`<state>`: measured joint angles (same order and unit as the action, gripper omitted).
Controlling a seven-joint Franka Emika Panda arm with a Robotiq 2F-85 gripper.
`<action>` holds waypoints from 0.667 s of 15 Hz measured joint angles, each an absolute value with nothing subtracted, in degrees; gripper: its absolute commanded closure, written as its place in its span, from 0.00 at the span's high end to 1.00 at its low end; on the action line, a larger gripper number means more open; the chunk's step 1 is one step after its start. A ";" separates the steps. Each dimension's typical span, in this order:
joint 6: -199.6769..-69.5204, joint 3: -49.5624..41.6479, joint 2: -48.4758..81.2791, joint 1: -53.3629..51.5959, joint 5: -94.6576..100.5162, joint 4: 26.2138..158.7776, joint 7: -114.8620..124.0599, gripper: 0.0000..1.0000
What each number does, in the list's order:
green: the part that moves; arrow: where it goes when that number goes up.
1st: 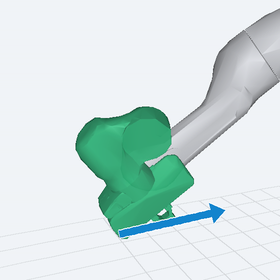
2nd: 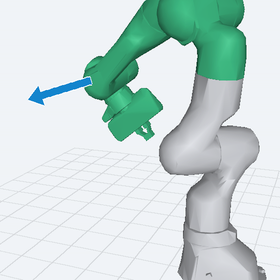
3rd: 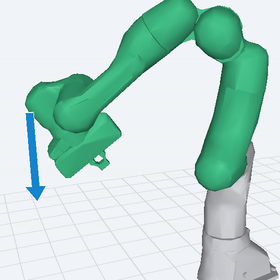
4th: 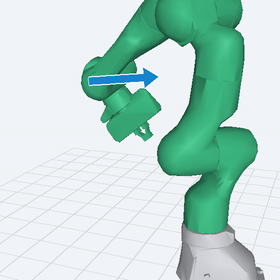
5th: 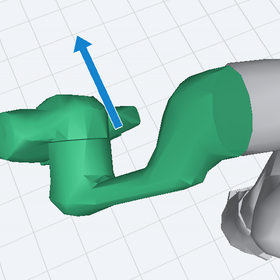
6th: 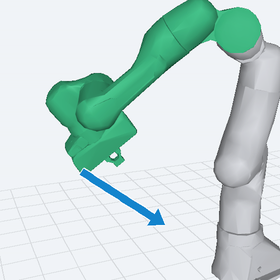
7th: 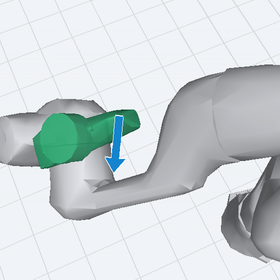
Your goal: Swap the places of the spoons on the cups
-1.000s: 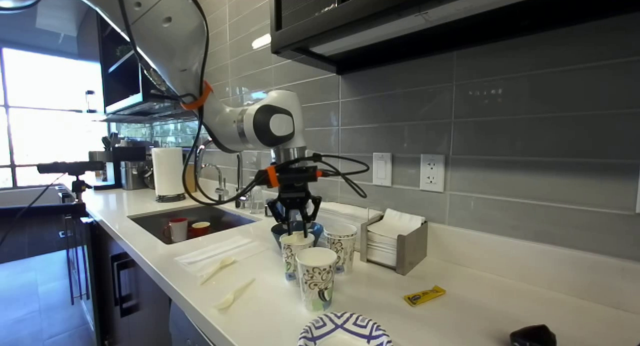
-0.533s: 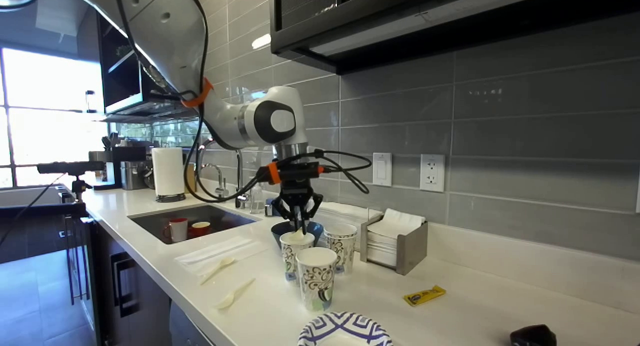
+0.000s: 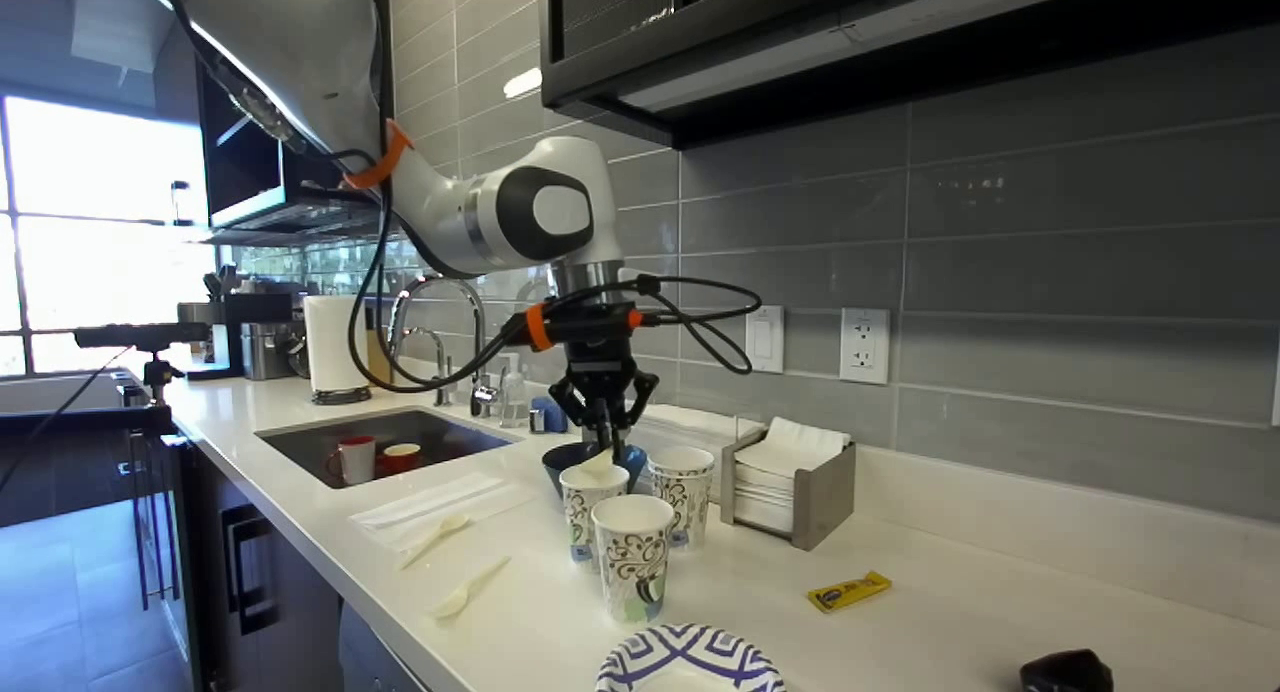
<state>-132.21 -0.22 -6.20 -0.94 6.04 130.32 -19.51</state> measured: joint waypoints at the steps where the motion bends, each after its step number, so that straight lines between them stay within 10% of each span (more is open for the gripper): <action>1: -132.21 -0.65 -6.82 -0.59 6.04 131.33 -18.66 0.03; 10: -132.69 -3.25 -7.74 1.89 6.03 135.24 -12.58 0.03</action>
<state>-132.69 -3.25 -7.74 1.89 6.03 135.24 -12.58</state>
